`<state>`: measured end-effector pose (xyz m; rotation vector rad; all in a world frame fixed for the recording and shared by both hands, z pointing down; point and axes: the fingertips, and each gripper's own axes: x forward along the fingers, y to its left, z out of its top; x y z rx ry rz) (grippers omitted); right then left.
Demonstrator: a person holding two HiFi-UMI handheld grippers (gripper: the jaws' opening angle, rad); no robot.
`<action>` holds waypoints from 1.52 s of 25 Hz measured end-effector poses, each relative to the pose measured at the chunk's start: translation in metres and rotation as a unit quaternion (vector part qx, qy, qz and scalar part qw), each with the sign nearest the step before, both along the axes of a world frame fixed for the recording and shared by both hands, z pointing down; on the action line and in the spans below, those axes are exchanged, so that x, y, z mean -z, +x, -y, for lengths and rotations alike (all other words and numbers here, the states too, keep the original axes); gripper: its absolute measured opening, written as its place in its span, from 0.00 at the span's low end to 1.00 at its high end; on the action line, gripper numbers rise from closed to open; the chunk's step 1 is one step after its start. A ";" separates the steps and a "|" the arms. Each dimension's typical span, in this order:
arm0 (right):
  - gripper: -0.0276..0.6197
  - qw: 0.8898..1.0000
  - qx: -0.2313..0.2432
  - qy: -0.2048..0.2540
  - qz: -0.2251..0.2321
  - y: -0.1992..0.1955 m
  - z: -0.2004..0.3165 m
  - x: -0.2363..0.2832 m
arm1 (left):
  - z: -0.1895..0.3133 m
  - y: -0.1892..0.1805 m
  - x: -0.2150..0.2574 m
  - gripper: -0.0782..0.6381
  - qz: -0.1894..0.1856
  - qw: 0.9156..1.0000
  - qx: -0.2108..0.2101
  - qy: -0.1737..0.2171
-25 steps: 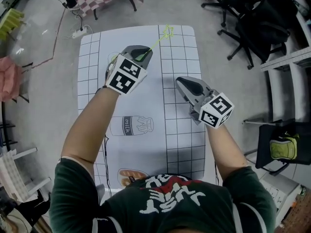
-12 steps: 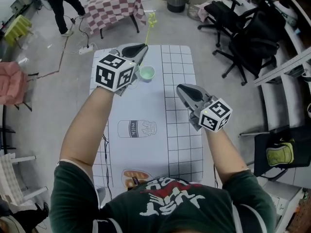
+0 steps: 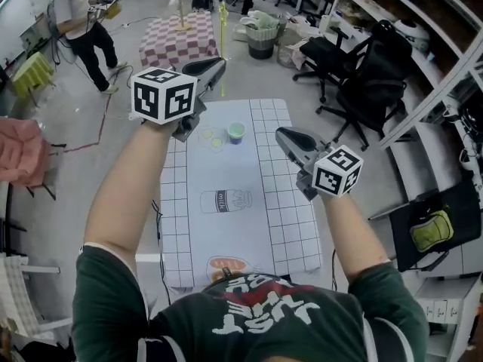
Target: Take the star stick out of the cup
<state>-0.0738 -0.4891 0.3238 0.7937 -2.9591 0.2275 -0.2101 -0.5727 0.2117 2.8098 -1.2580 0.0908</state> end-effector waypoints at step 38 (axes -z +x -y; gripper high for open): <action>0.09 0.996 0.073 0.041 0.021 0.120 -0.159 0.105 | -0.232 0.092 0.061 0.14 -0.017 0.999 0.045 0.008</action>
